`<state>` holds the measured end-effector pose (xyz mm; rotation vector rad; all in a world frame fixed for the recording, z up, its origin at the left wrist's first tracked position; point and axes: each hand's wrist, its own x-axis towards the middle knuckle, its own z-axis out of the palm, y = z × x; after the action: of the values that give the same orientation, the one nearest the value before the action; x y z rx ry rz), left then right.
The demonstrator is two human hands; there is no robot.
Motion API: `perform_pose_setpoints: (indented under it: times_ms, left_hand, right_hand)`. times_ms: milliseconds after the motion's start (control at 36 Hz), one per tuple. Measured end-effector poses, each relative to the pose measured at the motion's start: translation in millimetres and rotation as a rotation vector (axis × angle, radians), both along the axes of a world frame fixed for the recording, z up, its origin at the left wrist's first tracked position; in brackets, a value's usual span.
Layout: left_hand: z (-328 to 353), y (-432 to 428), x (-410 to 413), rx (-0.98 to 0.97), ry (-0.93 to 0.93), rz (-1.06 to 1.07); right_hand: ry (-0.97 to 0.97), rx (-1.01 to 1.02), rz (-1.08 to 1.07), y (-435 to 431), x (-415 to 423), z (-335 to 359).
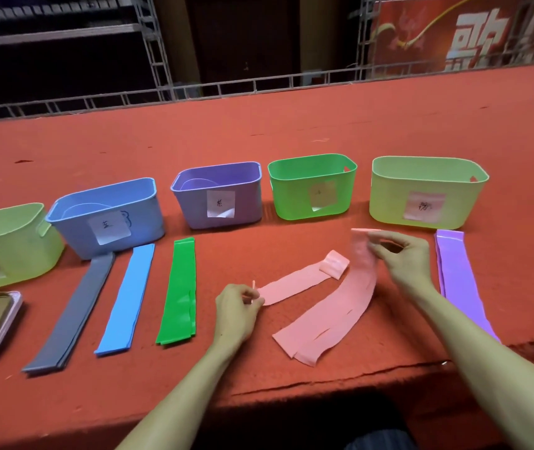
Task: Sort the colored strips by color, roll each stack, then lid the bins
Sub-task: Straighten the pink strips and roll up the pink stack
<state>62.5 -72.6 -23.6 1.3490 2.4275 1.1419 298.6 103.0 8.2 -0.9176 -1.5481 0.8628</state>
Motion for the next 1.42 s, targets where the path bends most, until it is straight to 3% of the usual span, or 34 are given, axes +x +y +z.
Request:
perform_pose_setpoints:
  times_ms: [306, 472, 806, 1167, 1306, 1417]
  left_hand:
    - [63.0, 26.5, -7.3, 0.333, -0.073, -0.092]
    - [100.6, 40.4, -6.5, 0.411, -0.168, -0.211]
    - [136.6, 45.0, 4.3, 0.523, -0.412, -0.393]
    - [136.3, 39.6, 12.6, 0.554, -0.623, -0.442]
    - [130.0, 38.4, 11.2, 0.525, -0.368, -0.435]
    - [133.8, 37.5, 12.0, 0.581, -0.35, -0.422]
  right_hand:
    - [-0.137, 0.284, 0.346, -23.2, -32.4, 56.9]
    - [-0.129, 0.388, 0.48, -34.4, -58.7, 83.9]
    - [-0.113, 0.408, 0.47, -33.7, -79.5, 97.6]
    - [-0.067, 0.356, 0.422, -37.1, -82.1, 96.8]
    - [-0.065, 0.357, 0.443, -42.9, -82.6, 97.5]
    - [-0.038, 0.306, 0.476, -43.8, -82.9, 99.1]
